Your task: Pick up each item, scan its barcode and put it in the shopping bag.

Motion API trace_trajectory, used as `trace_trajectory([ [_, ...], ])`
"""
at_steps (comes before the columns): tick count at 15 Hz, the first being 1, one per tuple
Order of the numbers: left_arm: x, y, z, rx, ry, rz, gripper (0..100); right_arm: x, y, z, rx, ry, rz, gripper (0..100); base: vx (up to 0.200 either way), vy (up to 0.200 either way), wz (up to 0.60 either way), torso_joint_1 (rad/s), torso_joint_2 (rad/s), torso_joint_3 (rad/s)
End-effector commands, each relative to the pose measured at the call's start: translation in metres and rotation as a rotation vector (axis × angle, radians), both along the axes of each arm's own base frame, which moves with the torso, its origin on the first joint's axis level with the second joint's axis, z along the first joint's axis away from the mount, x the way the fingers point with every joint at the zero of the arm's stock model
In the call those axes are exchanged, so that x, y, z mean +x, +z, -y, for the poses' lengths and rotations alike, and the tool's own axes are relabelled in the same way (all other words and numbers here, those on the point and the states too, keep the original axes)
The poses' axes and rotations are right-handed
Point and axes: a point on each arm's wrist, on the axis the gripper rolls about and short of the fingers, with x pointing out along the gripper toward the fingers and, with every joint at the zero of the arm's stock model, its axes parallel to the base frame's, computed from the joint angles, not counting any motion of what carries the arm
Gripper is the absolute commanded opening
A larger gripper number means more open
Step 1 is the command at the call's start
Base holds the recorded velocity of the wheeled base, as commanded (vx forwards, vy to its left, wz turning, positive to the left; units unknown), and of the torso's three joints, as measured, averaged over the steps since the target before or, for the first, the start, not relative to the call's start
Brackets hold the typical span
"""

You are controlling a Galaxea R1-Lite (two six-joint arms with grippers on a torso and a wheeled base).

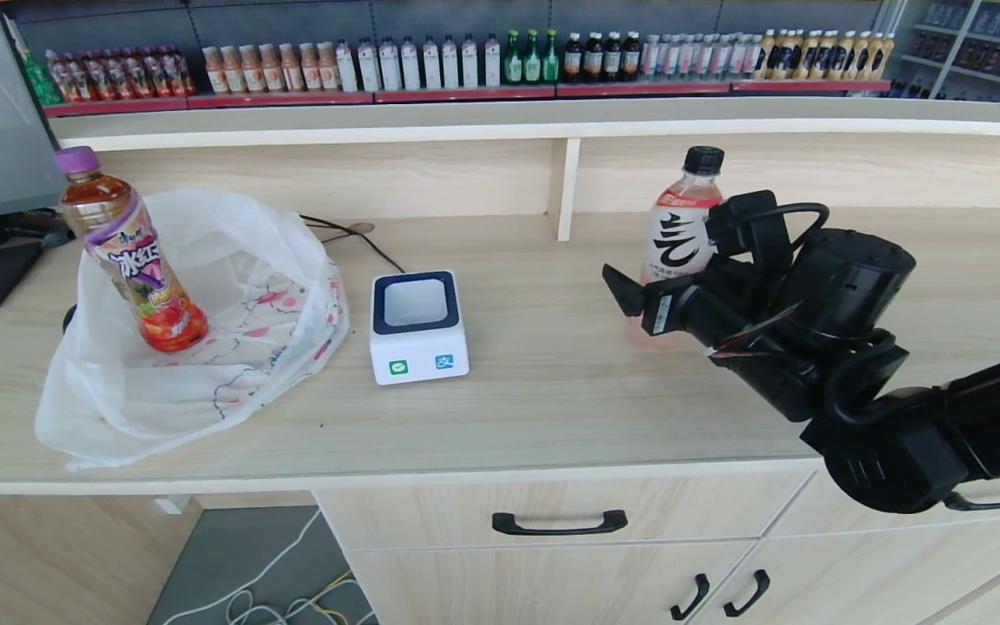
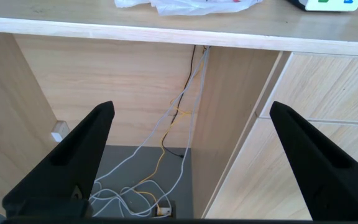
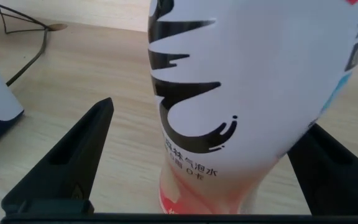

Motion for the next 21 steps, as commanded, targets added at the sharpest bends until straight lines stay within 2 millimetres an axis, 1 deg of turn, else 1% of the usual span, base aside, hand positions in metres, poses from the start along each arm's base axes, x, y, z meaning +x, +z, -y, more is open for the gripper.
trace_trajectory([
  [1,0.0000,0.0000,0.0000,0.000,0.001,0.001,100,0.0099,-0.0033,-0.0048,0.000,0.000,0.002,100,0.000,0.000,0.00,0.000,0.00,0.000],
  [4,0.0000,0.0000,0.0000,0.000,0.001,0.001,100,0.0153,-0.0026,-0.0075,0.003,-0.002,0.012,100,0.000,0.000,0.00,0.000,0.00,0.000],
  [15,0.0000,0.0000,0.0000,0.000,0.001,0.001,100,0.0165,0.0001,-0.0082,0.005,-0.001,0.023,100,0.000,0.000,0.00,0.000,0.00,0.000],
  [16,0.0000,0.0000,0.0000,0.000,0.001,0.001,100,0.0166,0.0005,-0.0082,0.006,-0.001,0.024,0,0.000,0.000,0.00,0.000,0.00,0.000],
  [21,0.0000,0.0000,0.0000,0.000,0.001,0.001,100,0.0159,0.0041,-0.0078,0.012,-0.002,0.035,0,0.000,0.000,0.00,0.000,0.00,0.000],
])
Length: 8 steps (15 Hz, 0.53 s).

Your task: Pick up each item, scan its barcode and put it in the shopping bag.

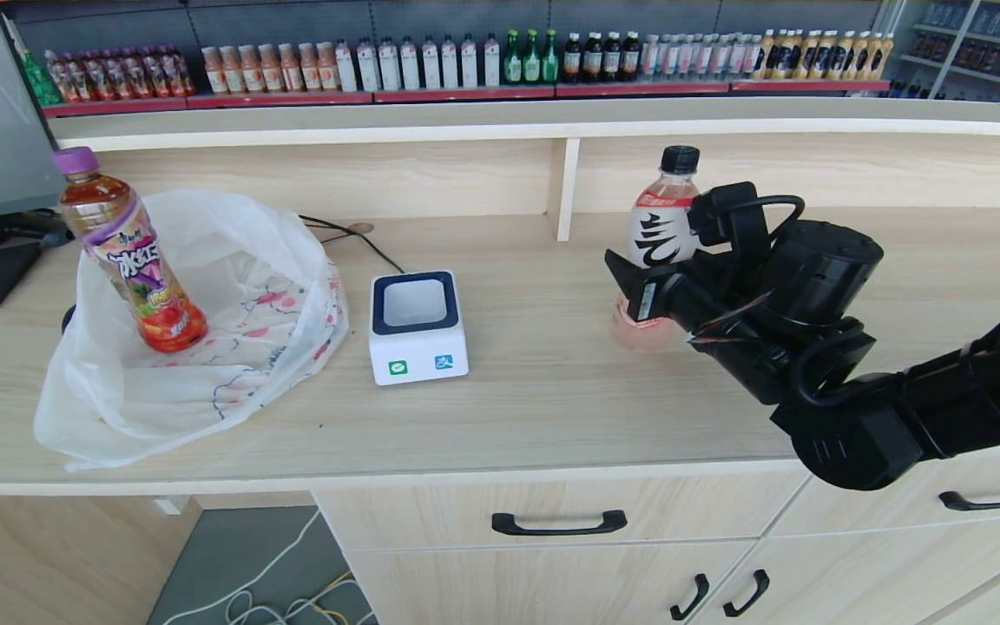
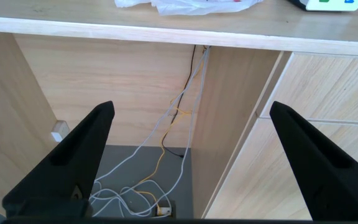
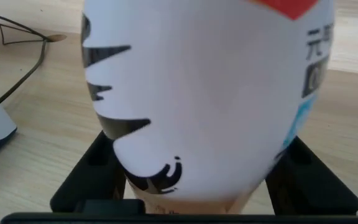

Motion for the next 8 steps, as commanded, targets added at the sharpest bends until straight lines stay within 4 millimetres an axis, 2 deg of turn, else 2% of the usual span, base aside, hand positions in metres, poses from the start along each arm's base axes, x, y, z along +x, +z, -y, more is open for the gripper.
trace_trajectory([
  [1,0.0000,0.0000,0.0000,0.000,0.001,0.001,100,-0.0015,0.0024,0.0005,0.003,-0.001,0.004,0,0.000,0.000,0.00,0.000,0.00,0.000],
  [8,0.0000,0.0000,0.0000,0.000,0.001,0.001,100,-0.0070,0.0120,0.0026,0.010,-0.001,0.027,0,0.000,0.000,0.00,0.000,0.00,0.000],
])
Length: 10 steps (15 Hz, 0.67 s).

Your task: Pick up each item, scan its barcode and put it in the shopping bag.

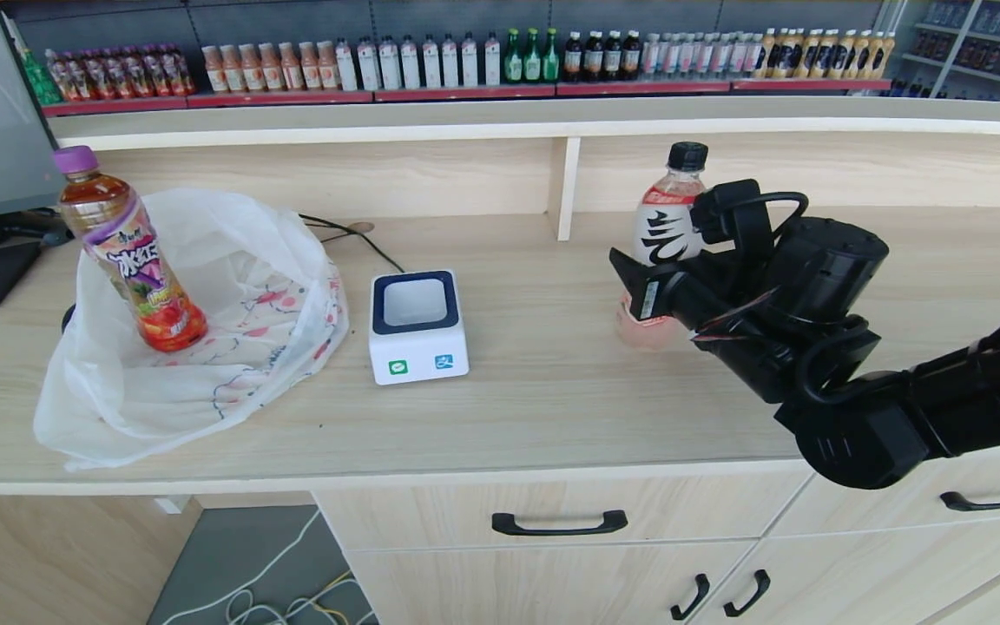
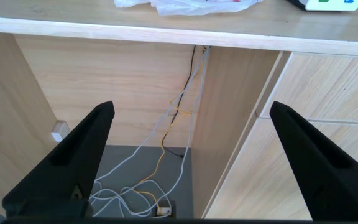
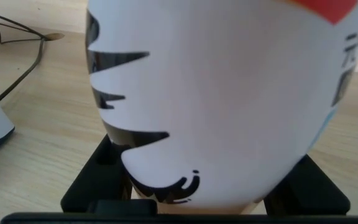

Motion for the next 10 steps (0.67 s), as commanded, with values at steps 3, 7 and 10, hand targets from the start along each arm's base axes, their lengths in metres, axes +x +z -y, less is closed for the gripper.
trace_trajectory([
  [3,0.000,0.000,0.000,0.000,0.001,0.001,100,-0.011,0.015,-0.001,0.007,0.012,0.040,0,0.000,0.000,0.00,0.000,0.00,0.000],
  [7,0.000,0.000,0.000,0.000,0.001,0.001,100,-0.025,0.032,0.004,-0.003,0.006,0.087,0,0.000,0.000,0.00,0.000,0.00,0.000],
  [10,0.000,0.000,0.000,0.000,0.001,0.001,100,-0.048,0.040,0.011,-0.027,0.006,0.102,0,0.000,0.000,0.00,0.000,0.00,0.000],
])
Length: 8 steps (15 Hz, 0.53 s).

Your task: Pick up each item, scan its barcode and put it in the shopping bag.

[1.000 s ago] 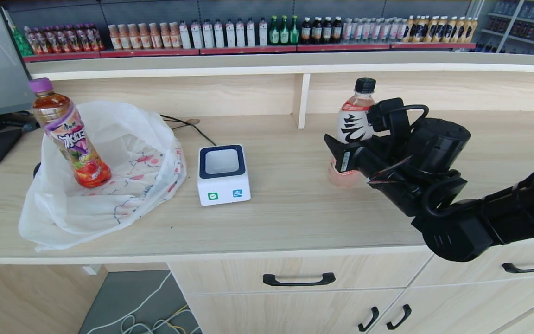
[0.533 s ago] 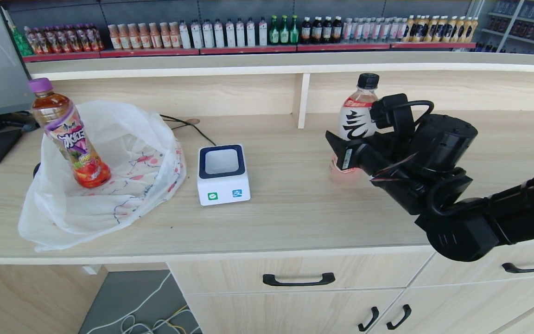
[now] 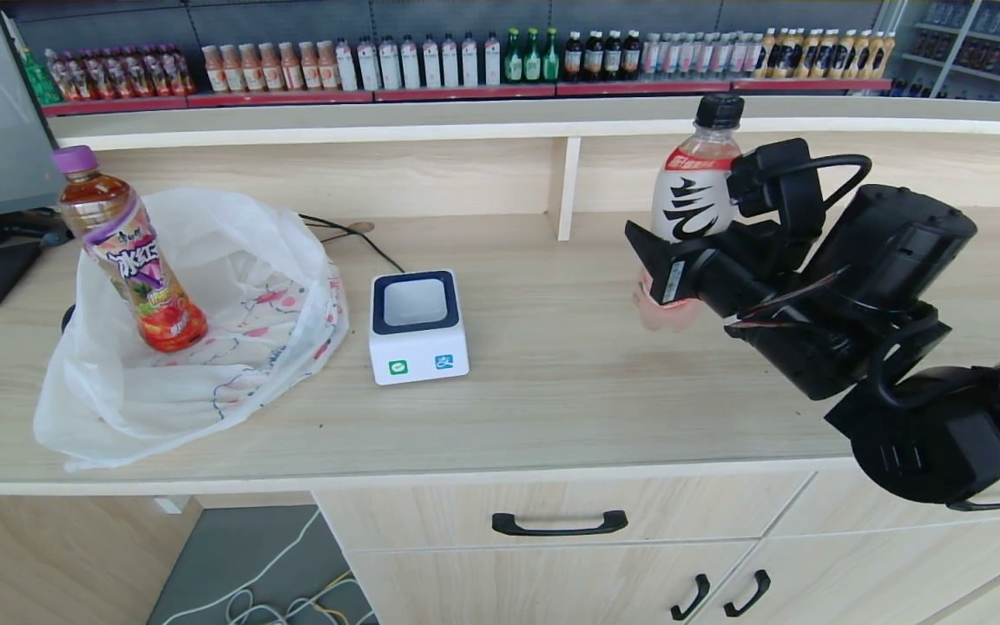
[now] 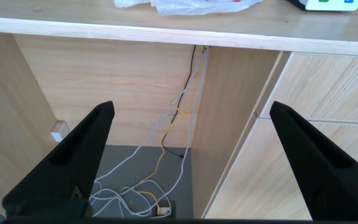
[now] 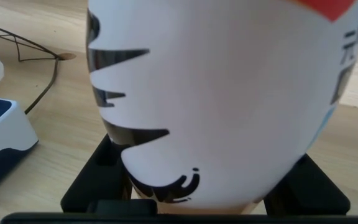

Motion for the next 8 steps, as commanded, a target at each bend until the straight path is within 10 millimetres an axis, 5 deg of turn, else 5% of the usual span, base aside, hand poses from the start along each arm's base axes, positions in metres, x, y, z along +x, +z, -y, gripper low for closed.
trace_trajectory([
  [1,0.000,0.000,0.000,0.000,0.001,0.001,100,-0.027,0.013,0.009,0.005,-0.001,0.027,0,0.000,0.000,0.00,0.000,0.00,0.000],
  [8,0.000,0.000,0.000,0.000,0.001,0.001,100,-0.094,-0.002,0.028,-0.034,-0.008,-0.034,0,0.000,0.000,0.00,0.000,0.00,0.000],
])
